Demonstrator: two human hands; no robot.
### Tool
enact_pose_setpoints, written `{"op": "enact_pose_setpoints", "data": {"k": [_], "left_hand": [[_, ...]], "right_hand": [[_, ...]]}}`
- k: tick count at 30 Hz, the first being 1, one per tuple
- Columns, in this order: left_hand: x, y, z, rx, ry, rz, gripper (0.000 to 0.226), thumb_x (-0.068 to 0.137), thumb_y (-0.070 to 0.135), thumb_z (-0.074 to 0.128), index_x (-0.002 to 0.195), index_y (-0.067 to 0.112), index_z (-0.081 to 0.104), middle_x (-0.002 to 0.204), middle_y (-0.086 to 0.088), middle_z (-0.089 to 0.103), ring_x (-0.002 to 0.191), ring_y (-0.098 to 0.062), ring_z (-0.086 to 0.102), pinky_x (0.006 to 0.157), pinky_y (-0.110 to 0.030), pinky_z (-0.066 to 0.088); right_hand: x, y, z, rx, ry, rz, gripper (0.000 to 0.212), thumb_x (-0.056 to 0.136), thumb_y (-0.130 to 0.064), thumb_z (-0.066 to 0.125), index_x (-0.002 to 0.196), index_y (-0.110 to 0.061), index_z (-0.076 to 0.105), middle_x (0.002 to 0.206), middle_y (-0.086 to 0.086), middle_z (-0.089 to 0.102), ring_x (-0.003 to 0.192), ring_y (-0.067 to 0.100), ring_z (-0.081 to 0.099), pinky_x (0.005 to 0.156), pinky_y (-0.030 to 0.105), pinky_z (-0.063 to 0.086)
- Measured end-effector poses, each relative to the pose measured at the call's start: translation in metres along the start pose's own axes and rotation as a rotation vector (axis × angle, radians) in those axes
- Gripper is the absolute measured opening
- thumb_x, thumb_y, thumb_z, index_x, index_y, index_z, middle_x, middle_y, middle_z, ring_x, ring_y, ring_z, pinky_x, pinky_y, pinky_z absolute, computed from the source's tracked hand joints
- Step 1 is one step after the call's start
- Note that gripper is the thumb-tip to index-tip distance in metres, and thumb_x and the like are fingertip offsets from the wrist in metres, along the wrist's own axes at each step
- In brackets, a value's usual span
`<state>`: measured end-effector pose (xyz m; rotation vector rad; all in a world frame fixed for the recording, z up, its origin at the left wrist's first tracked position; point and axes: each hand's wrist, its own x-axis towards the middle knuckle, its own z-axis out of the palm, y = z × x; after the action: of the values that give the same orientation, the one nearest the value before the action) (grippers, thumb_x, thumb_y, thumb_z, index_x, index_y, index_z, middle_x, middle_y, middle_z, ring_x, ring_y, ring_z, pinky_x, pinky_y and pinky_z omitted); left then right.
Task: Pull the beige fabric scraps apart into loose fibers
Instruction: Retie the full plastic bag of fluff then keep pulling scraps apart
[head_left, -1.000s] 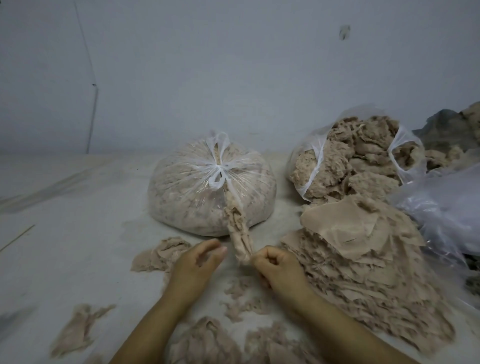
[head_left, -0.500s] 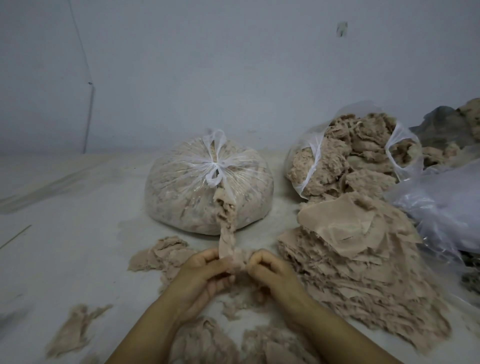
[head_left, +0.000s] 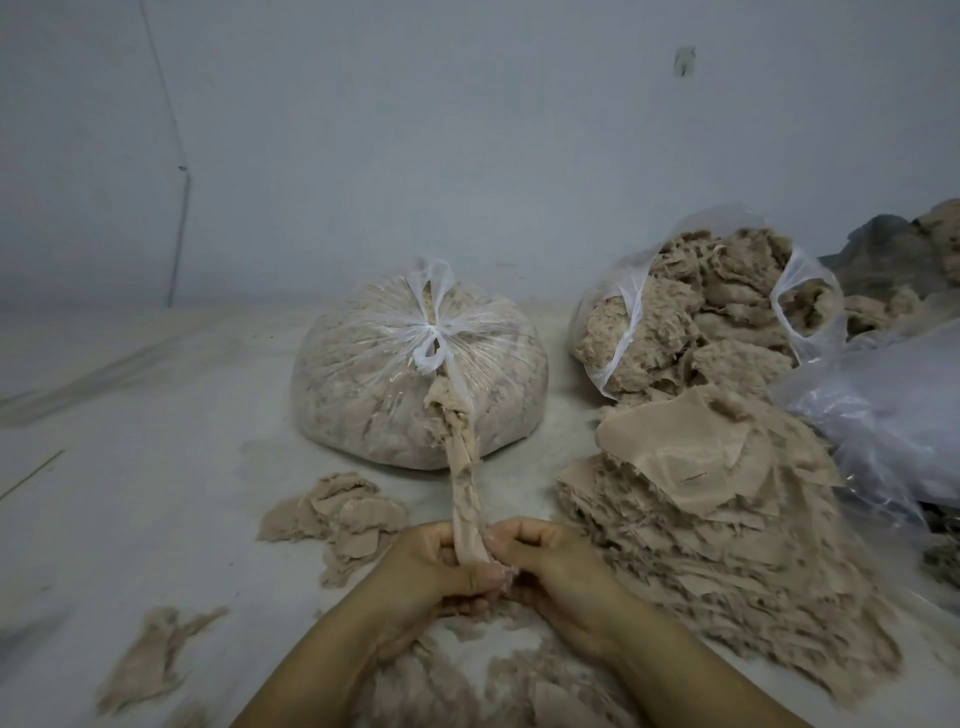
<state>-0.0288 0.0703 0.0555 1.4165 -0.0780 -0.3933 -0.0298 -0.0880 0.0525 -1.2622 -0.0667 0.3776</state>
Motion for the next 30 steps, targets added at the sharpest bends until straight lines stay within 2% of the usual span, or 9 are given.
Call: {"op": "enact_pose_setpoints", "data": {"k": [2,8,11,14,17,23,25,28,30], "left_hand": [[0.003,0.001,-0.003,-0.054,0.068,-0.002,0.034,0.055,0.006,0.08,0.087,-0.002,0.07,0.082,-0.02,0.07,0.064,-0.021,0.066,0.057,-0.026,0.057],[0.013,0.009,-0.015,-0.552,0.235,0.093,0.011,0.078,-0.011,0.054,0.086,-0.007,0.06,0.069,-0.018,0.069,0.061,-0.022,0.07,0.056,-0.032,0.059],[0.01,0.008,-0.014,-0.496,0.15,0.05,0.012,0.078,-0.01,0.056,0.088,-0.007,0.061,0.075,-0.02,0.068,0.066,-0.026,0.069,0.056,-0.032,0.059],[0.005,0.002,-0.005,-0.355,-0.011,-0.001,0.011,0.071,-0.004,0.066,0.081,-0.003,0.072,0.086,-0.025,0.068,0.073,-0.03,0.069,0.058,-0.032,0.058],[0.004,0.002,0.0,-0.259,0.014,0.031,0.023,0.068,0.0,0.071,0.091,-0.001,0.069,0.085,-0.022,0.069,0.073,-0.027,0.069,0.058,-0.029,0.057],[0.011,0.012,-0.022,-0.407,0.356,0.072,0.016,0.087,-0.012,0.05,0.09,0.001,0.059,0.066,-0.011,0.067,0.058,-0.017,0.064,0.048,-0.024,0.055],[0.01,0.013,-0.025,-0.459,0.295,0.055,0.006,0.083,-0.002,0.059,0.088,0.001,0.061,0.074,-0.014,0.068,0.062,-0.018,0.066,0.052,-0.026,0.057],[0.007,0.006,-0.015,-0.324,0.118,-0.032,0.042,0.068,0.02,0.074,0.103,0.0,0.064,0.1,-0.018,0.071,0.086,-0.025,0.07,0.064,-0.032,0.059],[0.006,0.002,-0.005,-0.248,0.113,-0.02,0.051,0.062,0.018,0.078,0.106,-0.005,0.064,0.103,-0.022,0.07,0.091,-0.03,0.07,0.066,-0.033,0.058]], "right_hand": [[0.002,0.0,0.0,0.083,0.053,-0.038,0.009,0.085,-0.008,0.063,0.078,-0.001,0.064,0.069,0.01,0.065,0.059,0.016,0.061,0.059,0.026,0.056],[0.004,-0.002,-0.008,0.154,0.209,-0.115,0.02,0.095,-0.003,0.052,0.077,-0.005,0.061,0.07,0.006,0.063,0.062,0.011,0.059,0.054,0.023,0.052],[0.006,-0.004,-0.008,0.153,0.202,-0.094,0.01,0.09,-0.016,0.06,0.087,-0.006,0.063,0.086,0.011,0.063,0.068,0.015,0.06,0.058,0.026,0.053],[0.006,-0.001,-0.002,0.137,0.085,0.039,0.031,0.084,-0.037,0.065,0.096,-0.009,0.069,0.094,0.013,0.068,0.075,0.02,0.064,0.061,0.029,0.055],[0.004,-0.002,-0.001,0.101,-0.002,0.036,0.03,0.072,-0.027,0.071,0.091,-0.003,0.072,0.076,0.01,0.069,0.063,0.014,0.063,0.059,0.025,0.054],[0.001,-0.012,-0.015,0.124,0.096,-0.021,0.013,0.07,-0.014,0.069,0.076,-0.003,0.065,0.055,0.003,0.058,0.046,0.01,0.052,0.044,0.021,0.047],[-0.002,-0.013,-0.018,0.072,0.089,-0.046,0.015,0.067,-0.016,0.072,0.075,-0.005,0.066,0.059,0.003,0.06,0.051,0.012,0.054,0.049,0.023,0.049],[-0.005,-0.007,-0.011,-0.12,0.066,-0.125,0.014,0.068,-0.017,0.076,0.077,-0.008,0.069,0.065,0.004,0.065,0.056,0.013,0.058,0.054,0.023,0.047],[-0.005,-0.002,-0.006,-0.212,0.074,-0.194,0.01,0.071,-0.01,0.079,0.077,-0.006,0.071,0.067,0.007,0.067,0.059,0.013,0.06,0.056,0.022,0.049]]}}
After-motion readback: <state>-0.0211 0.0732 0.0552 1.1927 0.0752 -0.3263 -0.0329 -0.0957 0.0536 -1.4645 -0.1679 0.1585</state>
